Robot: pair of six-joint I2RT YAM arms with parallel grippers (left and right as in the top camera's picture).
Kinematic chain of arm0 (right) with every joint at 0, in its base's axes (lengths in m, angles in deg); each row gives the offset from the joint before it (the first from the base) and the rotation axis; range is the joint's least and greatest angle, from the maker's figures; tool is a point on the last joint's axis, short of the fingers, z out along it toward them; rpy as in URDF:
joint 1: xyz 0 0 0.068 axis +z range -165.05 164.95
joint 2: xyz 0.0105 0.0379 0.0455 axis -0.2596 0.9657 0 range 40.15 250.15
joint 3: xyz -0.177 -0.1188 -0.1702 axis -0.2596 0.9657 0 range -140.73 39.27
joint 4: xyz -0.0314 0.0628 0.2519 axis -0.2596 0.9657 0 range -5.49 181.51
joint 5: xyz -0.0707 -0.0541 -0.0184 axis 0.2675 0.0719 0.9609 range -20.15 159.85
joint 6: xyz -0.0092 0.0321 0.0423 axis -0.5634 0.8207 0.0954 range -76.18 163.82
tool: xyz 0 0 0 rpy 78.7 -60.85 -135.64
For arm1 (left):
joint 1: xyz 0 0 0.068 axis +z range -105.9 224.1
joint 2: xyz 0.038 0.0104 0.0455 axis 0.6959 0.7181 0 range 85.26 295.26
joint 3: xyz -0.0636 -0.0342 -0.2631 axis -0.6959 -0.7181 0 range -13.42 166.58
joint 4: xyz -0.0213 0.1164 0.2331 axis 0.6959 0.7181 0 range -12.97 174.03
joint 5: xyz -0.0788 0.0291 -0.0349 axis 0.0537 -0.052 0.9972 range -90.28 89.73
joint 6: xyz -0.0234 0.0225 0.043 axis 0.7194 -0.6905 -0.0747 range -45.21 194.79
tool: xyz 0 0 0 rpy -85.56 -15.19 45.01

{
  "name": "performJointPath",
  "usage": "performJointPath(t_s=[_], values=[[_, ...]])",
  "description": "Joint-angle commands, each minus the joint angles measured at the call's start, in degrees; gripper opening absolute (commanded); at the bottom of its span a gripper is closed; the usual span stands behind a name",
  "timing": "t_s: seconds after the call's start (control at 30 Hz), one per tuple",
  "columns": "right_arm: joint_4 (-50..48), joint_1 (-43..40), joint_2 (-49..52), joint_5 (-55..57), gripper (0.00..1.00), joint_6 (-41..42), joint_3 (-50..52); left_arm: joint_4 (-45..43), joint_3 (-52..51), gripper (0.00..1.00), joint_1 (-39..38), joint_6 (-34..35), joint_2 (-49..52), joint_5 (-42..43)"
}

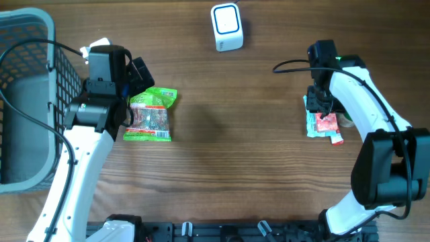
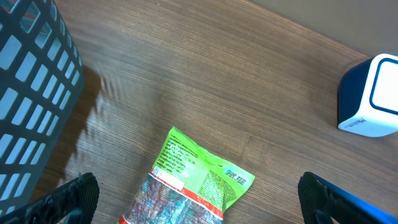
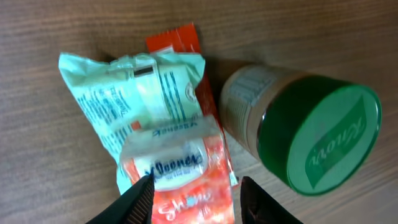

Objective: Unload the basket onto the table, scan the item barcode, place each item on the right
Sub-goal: 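Lower the pack beside the green-lidded jar and open the right gripper, then lower the left gripper onto the green gummy bag and grasp it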

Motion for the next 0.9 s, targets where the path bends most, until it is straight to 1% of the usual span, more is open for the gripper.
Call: performJointPath(t_s=[0.0,0.13,0.23,0.3,0.33,0.5,0.57,0.6,0.67,0.7,0.77,0.87], values=[[0.66,-0.17,-3.50,-10.49,0.47,-5.01,-5.27,-0.17,0.63,1.00,0.31,-0.28,0.00,-0.94],[-0.70,0.66,-6.32,-33.27,0.50,-11.10,-6.91,-0.17,0.63,1.00,0.31,-0.28,0.00,-0.94],[-2.75,1.05,-6.78,-47.52,0.50,-11.02,-6.88,-0.20,0.63,1.00,0.31,-0.28,0.00,-0.94],[-4.85,1.60,-6.47,-55.08,0.50,-10.93,-6.64,-0.17,0.63,1.00,0.31,-0.28,0.00,-0.94],[-5.70,1.95,-6.38,-56.59,0.50,-10.69,-6.38,-0.17,0.63,1.00,0.31,-0.28,0.00,-0.94],[-11.43,5.07,-6.38,-57.48,0.53,-5.09,-3.74,-0.17,0.63,1.00,0.31,-0.28,0.00,-0.94],[-14.27,7.04,-6.36,-57.51,0.55,-4.55,-2.23,-0.17,0.63,1.00,0.31,-0.28,0.00,-0.94],[-15.17,7.72,-6.36,-57.48,0.58,-4.57,-1.73,-0.17,0.63,1.00,0.31,-0.28,0.00,-0.94],[-17.75,9.49,-6.36,-57.02,0.77,-4.63,-0.26,-0.17,0.63,1.00,0.31,-0.28,0.00,-0.94],[-18.71,10.27,-6.36,-55.84,0.83,-4.63,0.26,-0.17,0.63,1.00,0.31,-0.28,0.00,-0.94],[-19.12,11.32,-6.36,-52.09,0.85,-5.09,0.48,-0.17,0.63,1.00,0.31,-0.28,0.00,-0.94],[-18.99,11.67,-6.36,-46.86,0.93,-5.03,0.48,-0.17,0.63,1.00,0.31,-0.28,0.00,-0.94]])
